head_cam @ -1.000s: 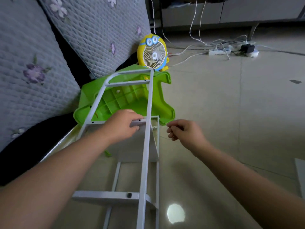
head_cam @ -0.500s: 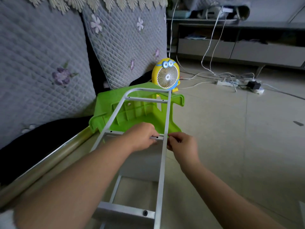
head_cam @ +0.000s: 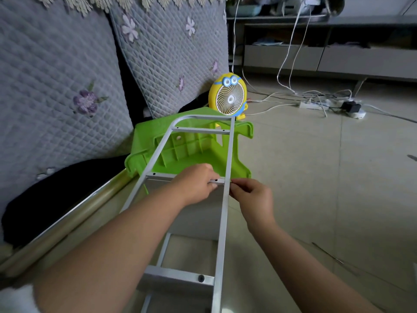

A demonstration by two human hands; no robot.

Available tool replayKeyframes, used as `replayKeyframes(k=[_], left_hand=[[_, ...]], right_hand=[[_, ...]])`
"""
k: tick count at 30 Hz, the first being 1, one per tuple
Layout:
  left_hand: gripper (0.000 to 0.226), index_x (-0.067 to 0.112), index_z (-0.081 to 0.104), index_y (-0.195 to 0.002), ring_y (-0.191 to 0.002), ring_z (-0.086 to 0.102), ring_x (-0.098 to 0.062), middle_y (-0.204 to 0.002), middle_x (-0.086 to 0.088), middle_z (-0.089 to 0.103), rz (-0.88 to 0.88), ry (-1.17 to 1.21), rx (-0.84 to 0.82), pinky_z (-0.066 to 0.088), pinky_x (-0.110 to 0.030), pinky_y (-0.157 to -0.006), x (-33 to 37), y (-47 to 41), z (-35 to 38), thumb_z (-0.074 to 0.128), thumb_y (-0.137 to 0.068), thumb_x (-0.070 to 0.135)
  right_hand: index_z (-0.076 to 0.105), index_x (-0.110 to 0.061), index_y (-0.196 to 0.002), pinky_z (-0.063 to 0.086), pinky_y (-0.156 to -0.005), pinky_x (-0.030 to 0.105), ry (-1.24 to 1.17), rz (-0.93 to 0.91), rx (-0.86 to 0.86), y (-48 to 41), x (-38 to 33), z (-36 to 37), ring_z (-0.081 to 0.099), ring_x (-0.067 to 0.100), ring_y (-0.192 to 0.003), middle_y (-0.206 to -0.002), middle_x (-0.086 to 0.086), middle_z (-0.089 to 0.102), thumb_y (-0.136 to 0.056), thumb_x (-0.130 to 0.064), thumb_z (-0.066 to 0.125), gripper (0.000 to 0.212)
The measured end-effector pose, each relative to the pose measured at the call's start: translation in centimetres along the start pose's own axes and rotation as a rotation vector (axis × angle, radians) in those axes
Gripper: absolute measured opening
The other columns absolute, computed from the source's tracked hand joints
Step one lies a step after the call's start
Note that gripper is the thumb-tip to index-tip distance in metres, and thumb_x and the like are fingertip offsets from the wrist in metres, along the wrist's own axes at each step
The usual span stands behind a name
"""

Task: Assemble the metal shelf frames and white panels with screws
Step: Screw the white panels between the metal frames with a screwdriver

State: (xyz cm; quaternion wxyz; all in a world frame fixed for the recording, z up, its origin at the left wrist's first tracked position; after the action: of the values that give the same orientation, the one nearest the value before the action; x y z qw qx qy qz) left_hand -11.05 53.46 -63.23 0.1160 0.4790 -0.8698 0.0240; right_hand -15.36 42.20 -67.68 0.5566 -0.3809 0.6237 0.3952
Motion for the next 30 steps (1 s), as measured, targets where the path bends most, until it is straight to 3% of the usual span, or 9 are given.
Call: replayKeyframes(k=[5, 9, 11, 16, 19, 21, 23, 25, 30], left_hand=[[0.035, 0.006, 0.058, -0.123, -0.110, 0.051, -0.025, -0.120, -0.006, 0.052, -0.020, 0.003, 0.047, 0.042, -0.031, -0.091, -1.1, 0.8, -0.6, 0.055, -0.091, 0.020], [0.022, 0.005, 0.063, -0.098, -0.088, 0.054, -0.022, -0.084, 0.000, 0.051, -0.073, -0.101, 0.052, 0.040, -0.030, -0.071, -4.2, 2.0, -1.3, 0.055, -0.090, 0.025], [0.019, 0.004, 0.061, -0.089, -0.084, 0.053, -0.023, -0.074, 0.001, 0.044, -0.072, -0.099, 0.025, 0.034, -0.029, -0.066, -4.7, 2.0, -1.1, 0.053, -0.091, 0.021], [0.019, 0.007, 0.064, -0.099, -0.096, 0.056, -0.029, -0.100, -0.013, 0.060, -0.009, -0.103, -0.009, 0.039, -0.030, -0.072, -3.8, 1.0, -0.9, 0.052, -0.092, 0.019], [0.018, 0.007, 0.065, -0.099, -0.097, 0.056, -0.030, -0.102, -0.015, 0.062, 0.008, -0.077, 0.000, 0.038, -0.028, -0.070, -3.7, 0.6, -0.6, 0.053, -0.091, 0.018], [0.018, 0.006, 0.065, -0.098, -0.095, 0.057, -0.030, -0.100, -0.015, 0.062, 0.010, -0.052, 0.001, 0.036, -0.028, -0.068, -3.8, 0.4, -0.5, 0.054, -0.090, 0.017], [0.019, 0.003, 0.065, -0.098, -0.089, 0.056, -0.027, -0.096, -0.016, 0.061, 0.006, -0.032, -0.012, 0.032, -0.027, -0.065, -4.1, 0.2, -0.4, 0.056, -0.089, 0.018], [0.023, -0.002, 0.064, -0.098, -0.079, 0.049, -0.020, -0.088, -0.017, 0.055, 0.006, -0.005, -0.020, 0.029, -0.026, -0.064, -4.4, 0.1, -0.4, 0.058, -0.088, 0.018], [0.023, -0.005, 0.061, -0.094, -0.076, 0.044, -0.018, -0.082, -0.013, 0.047, 0.003, 0.033, -0.030, 0.025, -0.026, -0.062, -4.9, 0.5, -0.4, 0.056, -0.090, 0.017]], right_hand=[[0.070, 0.000, -0.092, 0.047, -0.072, 0.026, 0.144, -0.048, -0.067, -0.5, -0.8, 0.1, 0.058, 0.011, -0.064, -0.065, -0.005, 0.060, -0.082, 0.000, 0.062, 0.013], [0.072, -0.005, -0.091, 0.042, -0.067, 0.020, 0.281, -0.169, -0.041, -0.6, -2.4, -0.2, 0.056, 0.011, -0.069, -0.071, -0.003, 0.062, -0.082, -0.004, 0.064, 0.012], [0.073, -0.006, -0.090, 0.040, -0.066, 0.009, 0.308, -0.250, -0.043, -0.4, -3.9, -0.3, 0.056, 0.007, -0.075, -0.080, -0.002, 0.063, -0.081, -0.004, 0.065, 0.012], [0.072, -0.007, -0.087, 0.038, -0.054, 0.003, 0.339, -0.362, -0.145, -0.6, -7.1, 1.0, 0.052, -0.010, -0.052, -0.067, -0.008, 0.059, -0.079, 0.000, 0.066, 0.012], [0.072, -0.003, -0.092, 0.036, -0.050, 0.001, 0.412, -0.359, -0.197, -1.2, -7.5, 1.8, 0.051, -0.013, -0.045, -0.055, -0.018, 0.056, -0.080, 0.000, 0.065, 0.014], [0.072, -0.003, -0.095, 0.037, -0.054, 0.000, 0.521, -0.398, -0.231, -1.1, -7.8, 2.6, 0.052, -0.015, -0.049, -0.064, -0.010, 0.061, -0.081, -0.001, 0.064, 0.016], [0.072, -0.004, -0.096, 0.038, -0.059, 0.003, 0.648, -0.466, -0.253, -0.8, -8.2, 3.3, 0.057, -0.008, -0.060, -0.082, 0.003, 0.068, -0.082, -0.002, 0.064, 0.017], [0.072, -0.005, -0.097, 0.039, -0.066, 0.013, 0.750, -0.539, -0.268, -0.5, -8.6, 3.8, 0.062, 0.011, -0.077, -0.093, 0.010, 0.070, -0.082, -0.003, 0.063, 0.018], [0.072, -0.003, -0.097, 0.041, -0.074, 0.024, 0.826, -0.693, -0.291, -0.1, -9.7, 4.3, 0.062, 0.026, -0.081, -0.092, 0.014, 0.071, -0.082, -0.001, 0.063, 0.018]])
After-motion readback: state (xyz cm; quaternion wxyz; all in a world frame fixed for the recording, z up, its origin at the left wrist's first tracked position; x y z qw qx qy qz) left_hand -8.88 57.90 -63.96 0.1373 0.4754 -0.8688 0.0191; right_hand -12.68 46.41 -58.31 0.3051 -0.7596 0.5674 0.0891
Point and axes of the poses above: each hand's wrist, its own y-axis away from the middle knuckle, its own z-axis out of the palm, x = y × z, the point moved 9 cm from there along -y, towards the middle knuckle
